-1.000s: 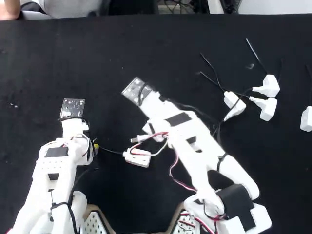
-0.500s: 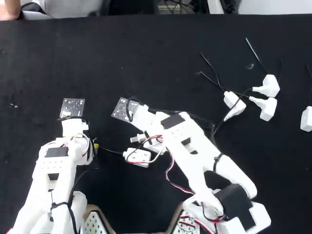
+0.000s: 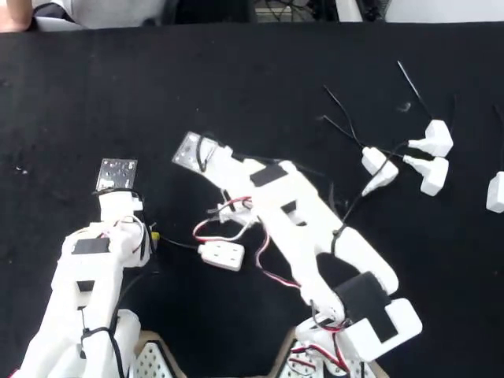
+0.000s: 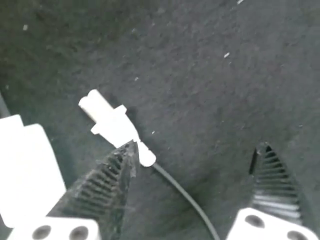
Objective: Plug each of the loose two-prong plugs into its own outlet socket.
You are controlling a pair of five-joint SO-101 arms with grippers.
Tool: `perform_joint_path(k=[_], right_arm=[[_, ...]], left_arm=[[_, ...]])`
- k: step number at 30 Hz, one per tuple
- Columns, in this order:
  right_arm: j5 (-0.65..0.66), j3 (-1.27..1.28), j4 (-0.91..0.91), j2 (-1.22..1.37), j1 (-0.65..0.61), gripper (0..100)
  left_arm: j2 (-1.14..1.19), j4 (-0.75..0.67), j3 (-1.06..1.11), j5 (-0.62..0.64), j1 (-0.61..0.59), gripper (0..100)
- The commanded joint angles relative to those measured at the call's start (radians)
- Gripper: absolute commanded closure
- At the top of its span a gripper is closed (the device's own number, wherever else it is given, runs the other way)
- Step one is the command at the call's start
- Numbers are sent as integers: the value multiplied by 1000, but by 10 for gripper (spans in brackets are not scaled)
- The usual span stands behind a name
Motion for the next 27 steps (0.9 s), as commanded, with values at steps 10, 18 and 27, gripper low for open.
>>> perform_joint_path(k=[10, 18, 27], right_arm=[[298, 8, 86, 2, 40, 656], [310, -59, -5, 174, 40, 750], [176, -31, 43, 31, 41, 989]], left_arm=[[-8, -11, -5, 8, 10, 788], [-8, -9, -5, 8, 12, 788], [-8, -9, -5, 8, 12, 788]])
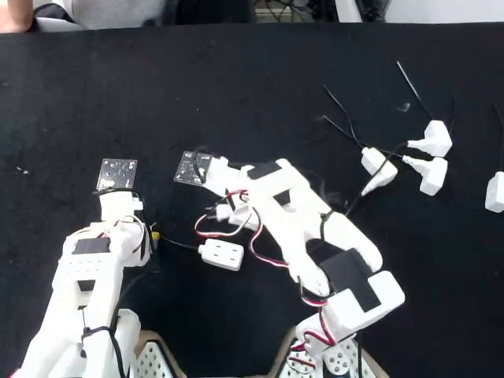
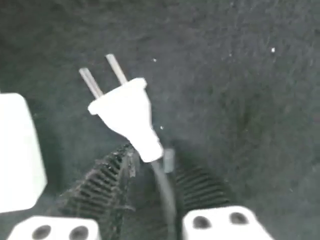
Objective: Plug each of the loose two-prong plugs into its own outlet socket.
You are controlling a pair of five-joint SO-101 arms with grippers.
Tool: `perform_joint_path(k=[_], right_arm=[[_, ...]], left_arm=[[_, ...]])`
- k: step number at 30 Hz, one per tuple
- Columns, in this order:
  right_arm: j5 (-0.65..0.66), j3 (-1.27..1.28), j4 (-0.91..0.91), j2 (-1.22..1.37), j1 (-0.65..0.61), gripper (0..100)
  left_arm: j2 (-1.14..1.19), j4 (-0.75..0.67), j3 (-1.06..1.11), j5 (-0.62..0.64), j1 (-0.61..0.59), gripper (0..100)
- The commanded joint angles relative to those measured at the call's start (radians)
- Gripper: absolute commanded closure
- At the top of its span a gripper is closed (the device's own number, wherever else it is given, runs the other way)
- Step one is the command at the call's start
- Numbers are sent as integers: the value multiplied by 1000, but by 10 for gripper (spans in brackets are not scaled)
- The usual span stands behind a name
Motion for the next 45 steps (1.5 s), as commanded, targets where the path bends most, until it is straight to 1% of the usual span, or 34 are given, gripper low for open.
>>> perform_joint_path(k=[1, 5, 8, 11, 13, 16, 17, 19, 21, 22, 28, 34, 38, 40, 43, 45], right_arm=[[-31, 19, 58, -163, 17, 988], [-60, 87, 166, -390, 20, 988], [-57, 163, 219, -483, 48, 988], [-54, 222, 199, -467, 118, 988], [-46, 257, 130, -430, 150, 987], [-58, 306, 5, -364, 143, 975], [-72, 311, -21, -346, 133, 949], [-100, 308, -43, -320, 117, 858], [-101, 292, -44, -311, 95, 777], [-100, 286, -44, -311, 89, 756], [-86, 223, -40, -302, 91, 770], [49, 240, -15, -302, 114, 779], [58, 242, -15, -302, 123, 776], [58, 237, 14, -302, 118, 773], [55, 228, 80, -302, 80, 718], [55, 232, 91, -302, 57, 693]], left_arm=[[-8, -9, -5, 8, 12, 788], [-8, -9, -5, 8, 12, 788], [-8, -9, -5, 8, 12, 788], [-8, -9, -5, 8, 12, 788], [-8, -9, -5, 8, 12, 788], [-8, -9, -5, 8, 12, 788], [-8, -9, -5, 8, 12, 788], [-8, -9, -5, 8, 12, 788], [-8, -8, -5, 8, 12, 788], [-8, -8, -5, 8, 12, 788], [-8, -8, -5, 6, 12, 786], [-8, -8, -5, 6, 12, 786], [-8, -8, -5, 6, 12, 786], [-8, -8, -5, 6, 12, 786], [-8, -8, -5, 6, 12, 786], [-8, -8, -5, 6, 12, 786]])
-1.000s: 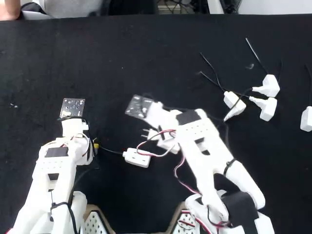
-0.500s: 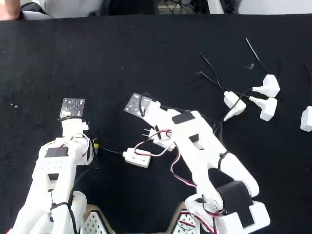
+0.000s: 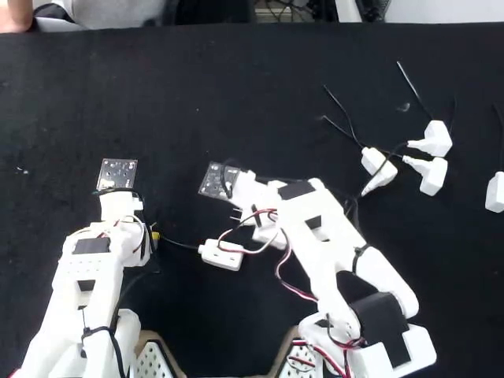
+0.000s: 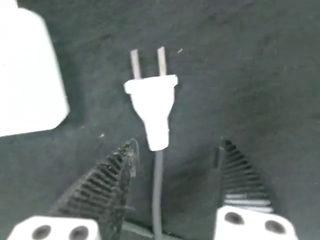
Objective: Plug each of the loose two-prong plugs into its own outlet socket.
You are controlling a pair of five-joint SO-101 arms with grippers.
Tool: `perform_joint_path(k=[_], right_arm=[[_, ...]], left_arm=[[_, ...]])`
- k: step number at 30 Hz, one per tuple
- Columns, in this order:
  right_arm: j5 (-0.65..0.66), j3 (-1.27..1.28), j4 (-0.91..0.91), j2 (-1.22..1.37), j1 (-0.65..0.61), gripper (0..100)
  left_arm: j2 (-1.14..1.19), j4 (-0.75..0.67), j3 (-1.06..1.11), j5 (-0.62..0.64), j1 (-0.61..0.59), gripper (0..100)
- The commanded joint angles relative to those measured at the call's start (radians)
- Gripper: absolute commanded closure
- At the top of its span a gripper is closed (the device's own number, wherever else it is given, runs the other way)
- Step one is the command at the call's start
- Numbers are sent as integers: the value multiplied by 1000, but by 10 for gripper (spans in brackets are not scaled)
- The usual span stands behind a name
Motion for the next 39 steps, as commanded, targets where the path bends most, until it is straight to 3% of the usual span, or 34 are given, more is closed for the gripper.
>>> perform_joint_path(k=[1, 11, 35, 37, 39], right_arm=[[12, -39, 25, 4, -32, 692], [55, -194, 26, 211, 48, 713], [54, -300, 32, 300, -3, 718], [54, -298, 32, 300, -3, 772], [54, -297, 32, 298, 0, 901]], left_arm=[[-8, -8, -5, 6, 12, 786], [-8, -8, -5, 6, 12, 786], [-8, -8, -5, 6, 12, 785], [-8, -8, -5, 6, 12, 785], [-8, -8, -5, 6, 12, 785]])
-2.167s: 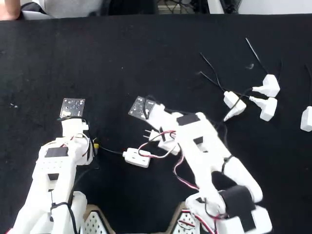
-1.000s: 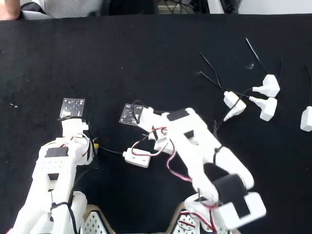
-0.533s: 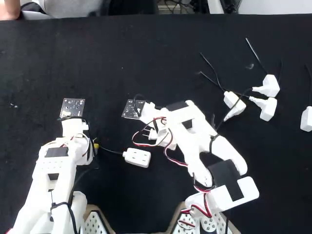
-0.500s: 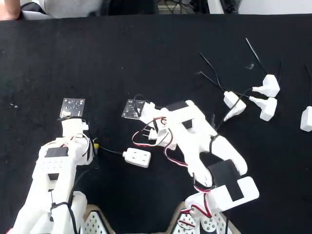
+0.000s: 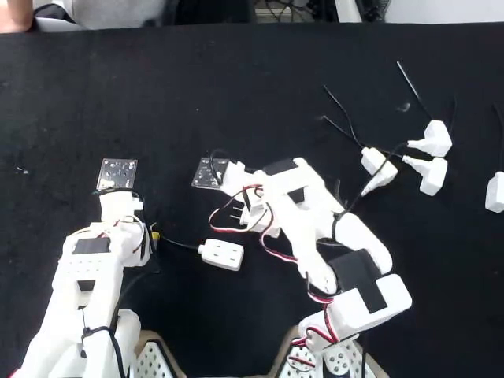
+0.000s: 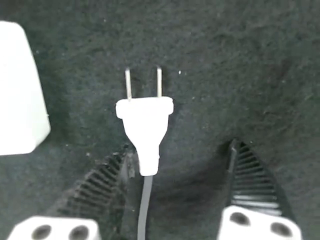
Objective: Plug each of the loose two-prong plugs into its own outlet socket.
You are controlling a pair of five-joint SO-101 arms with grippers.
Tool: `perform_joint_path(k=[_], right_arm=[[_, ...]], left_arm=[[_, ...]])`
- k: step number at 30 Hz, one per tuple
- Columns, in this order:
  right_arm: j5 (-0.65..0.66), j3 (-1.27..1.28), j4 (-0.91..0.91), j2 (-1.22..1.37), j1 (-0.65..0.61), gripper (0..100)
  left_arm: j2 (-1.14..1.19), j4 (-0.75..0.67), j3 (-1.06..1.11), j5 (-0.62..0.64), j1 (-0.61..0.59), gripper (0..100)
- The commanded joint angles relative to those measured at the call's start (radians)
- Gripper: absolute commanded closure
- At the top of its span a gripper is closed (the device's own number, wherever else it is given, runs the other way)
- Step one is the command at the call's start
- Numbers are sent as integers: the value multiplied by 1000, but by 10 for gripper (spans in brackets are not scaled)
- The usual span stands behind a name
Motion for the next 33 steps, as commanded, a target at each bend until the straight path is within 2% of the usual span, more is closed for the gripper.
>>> perform_joint_path(k=[1, 3, 4, 8, 15, 18, 21, 25, 28, 30, 31, 33], right_arm=[[9, -50, -8, -4, 2, 985], [-20, -58, 18, -18, 31, 966], [-34, -59, 29, -39, 48, 988], [-66, -41, 78, -217, 83, 987], [-160, 58, 121, -512, 3, 987], [-215, 81, 155, -573, -11, 988], [-341, 107, 69, -638, -11, 988], [-485, 237, -184, -725, -12, 988], [-574, 335, -313, -777, -29, 988], [-640, 387, -367, -806, -32, 988], [-671, 409, -388, -820, -28, 988], [-712, 443, -416, -848, -25, 988]], left_arm=[[-8, -8, -5, 6, 12, 785], [-8, -8, -5, 6, 12, 785], [-8, -8, -5, 6, 12, 786], [-8, -8, -5, 6, 12, 787], [-17, -6, -7, 6, 10, 787], [-18, 91, -93, 6, 7, 787], [-18, 276, -275, 14, 13, 787], [-8, 505, -550, 15, 13, 787], [-8, 609, -694, 20, 13, 788], [-12, 635, -748, 80, 13, 800], [-17, 638, -762, 124, 13, 838], [-18, 638, -789, 207, 47, 980]])
